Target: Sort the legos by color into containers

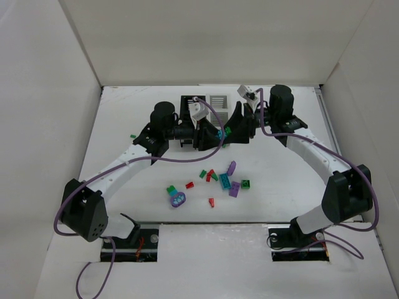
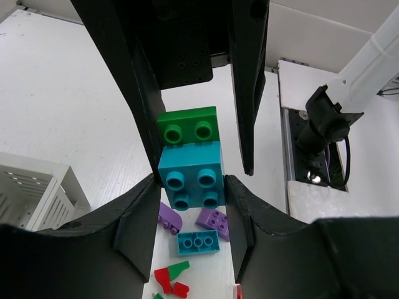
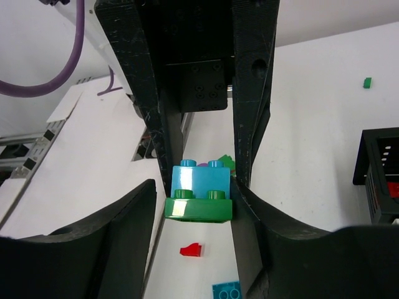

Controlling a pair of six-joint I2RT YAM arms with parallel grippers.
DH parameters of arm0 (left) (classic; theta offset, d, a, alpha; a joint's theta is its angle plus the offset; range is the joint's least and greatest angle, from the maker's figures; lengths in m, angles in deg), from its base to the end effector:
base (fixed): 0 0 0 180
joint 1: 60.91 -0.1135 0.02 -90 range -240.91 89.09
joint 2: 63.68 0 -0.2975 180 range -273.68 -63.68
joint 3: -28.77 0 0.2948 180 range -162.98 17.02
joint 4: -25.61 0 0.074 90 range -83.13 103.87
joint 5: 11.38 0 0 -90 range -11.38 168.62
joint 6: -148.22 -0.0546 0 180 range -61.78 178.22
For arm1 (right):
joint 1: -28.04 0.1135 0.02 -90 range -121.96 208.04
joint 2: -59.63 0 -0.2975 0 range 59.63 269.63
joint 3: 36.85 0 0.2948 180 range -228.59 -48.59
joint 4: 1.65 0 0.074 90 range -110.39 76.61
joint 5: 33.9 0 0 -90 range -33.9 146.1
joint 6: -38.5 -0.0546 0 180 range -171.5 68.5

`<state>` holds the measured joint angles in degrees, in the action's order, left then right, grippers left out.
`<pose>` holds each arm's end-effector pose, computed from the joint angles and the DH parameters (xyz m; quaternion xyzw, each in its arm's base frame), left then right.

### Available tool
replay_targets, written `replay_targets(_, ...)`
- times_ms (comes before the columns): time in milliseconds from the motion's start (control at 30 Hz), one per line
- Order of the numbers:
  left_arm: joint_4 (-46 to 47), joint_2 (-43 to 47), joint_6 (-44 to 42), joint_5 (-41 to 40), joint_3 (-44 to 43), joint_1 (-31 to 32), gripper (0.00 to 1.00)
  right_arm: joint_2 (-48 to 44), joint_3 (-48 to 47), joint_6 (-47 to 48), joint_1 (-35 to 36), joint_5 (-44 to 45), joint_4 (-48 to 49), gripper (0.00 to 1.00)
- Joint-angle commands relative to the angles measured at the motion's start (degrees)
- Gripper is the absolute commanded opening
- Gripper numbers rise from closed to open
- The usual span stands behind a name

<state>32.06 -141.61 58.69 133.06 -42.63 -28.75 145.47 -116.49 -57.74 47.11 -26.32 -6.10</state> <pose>0.2781 -0.2273 0.3707 0.4827 0.5171 -0.4871 0.5121 0.3332 0.1725 0.3634 -0.4827 0.5284 0.6000 0.3575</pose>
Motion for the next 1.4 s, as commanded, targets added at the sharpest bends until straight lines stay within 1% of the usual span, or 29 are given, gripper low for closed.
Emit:
replay_targets(0, 4.8, 2.2, -0.5, 0.1, -0.8, -1.1, 0.00, -0.2, -0.7, 0.0, -1.1, 0.7, -0.1, 0.55)
replay_targets(33, 4.8, 2.7, -0.5, 0.1, -0.8, -1.1, 0.00, -0.1, -0.7, 0.0, -1.1, 0.7, -0.1, 0.53)
replay_targets(200, 4.1, 3.2, -0.5, 0.1, -0.8, -1.1, 0.00, -0.1, -0.2, -0.5, -1.6, 1.2, -0.1, 0.53)
replay_targets(267, 3.6, 3.7, -0.5, -1.3, -0.8, -1.1, 0.00, -0.1, -0.2, -0.5, -2.8, 1.2, -0.1, 0.53)
replay_targets(367, 2.7, 5.1, -1.0, -5.0, 0.4, -1.1, 0.00, -0.1, 0.8, -0.5, -4.9, -2.6, -0.1, 0.53)
replay_targets(433, 3.6, 5.9, 0.3, -6.3, 1.0, -2.7, 0.00, -0.1, 1.4, 0.0, -5.4, -3.2, -0.1, 0.54)
replay_targets(467, 4.4, 5.9, 2.5, -6.3, 1.7, -3.4, 0.00, -0.1, 1.4, 0.0, -6.1, -3.2, -0.1, 0.55)
replay_targets(500, 5.3, 6.6, 3.4, -6.3, 1.7, -4.1, 0.00, -0.1, 1.9, 0.0, -6.2, -3.2, -0.1, 0.52)
replay_targets(567, 6.8, 6.6, 3.9, -5.7, 2.4, -5.4, 0.00, -0.1, 1.9, 0.5, -6.2, -3.9, -0.1, 0.44)
replay_targets(633, 6.9, 6.0, 4.7, -4.4, 2.4, -6.1, 0.00, -0.1, 1.9, 0.5, -6.2, -3.9, -0.1, 0.43)
replay_targets(667, 8.5, 5.2, 6.1, -2.2, 2.4, -6.7, 0.00, -0.1, 1.4, 0.5, -6.2, -3.9, -0.1, 0.45)
replay_targets(733, 9.5, 3.8, 6.1, 0.9, 1.0, -6.7, 0.00, -0.1, 0.7, 0.5, -5.6, -3.9, -0.1, 0.51)
replay_targets(800, 9.0, 1.7, 6.1, 3.0, -0.4, -6.7, 0.00, -0.1, -0.3, 0.5, -4.8, -2.1, -0.1, 0.51)
replay_targets(900, 8.3, 0.5, 6.1, 4.8, -1.4, -6.7, 0.00, 0.4, -3.3, 1.1, -3.4, -1.4, -0.1, 0.55)
replay_targets(933, 8.3, 0.5, 6.1, 4.8, -1.4, -6.7, 0.00, 0.4, -4.6, 1.1, -2.6, 0.4, -0.1, 0.55)
replay_targets(1033, 8.3, 1.0, 5.4, 4.2, -0.9, -6.0, 0.00, 1.2, -6.1, 1.1, -2.1, 1.8, -0.1, 0.56)
replay_targets(1200, 8.3, 1.6, 4.7, 4.2, -0.9, -5.4, 0.00, 3.6, -9.2, 1.1, -0.4, 1.8, -0.1, 0.57)
replay_targets(1367, 8.3, 1.6, 4.7, 4.7, -0.9, -5.4, 0.00, 5.5, -9.8, 1.1, -0.4, 2.3, -0.1, 0.60)
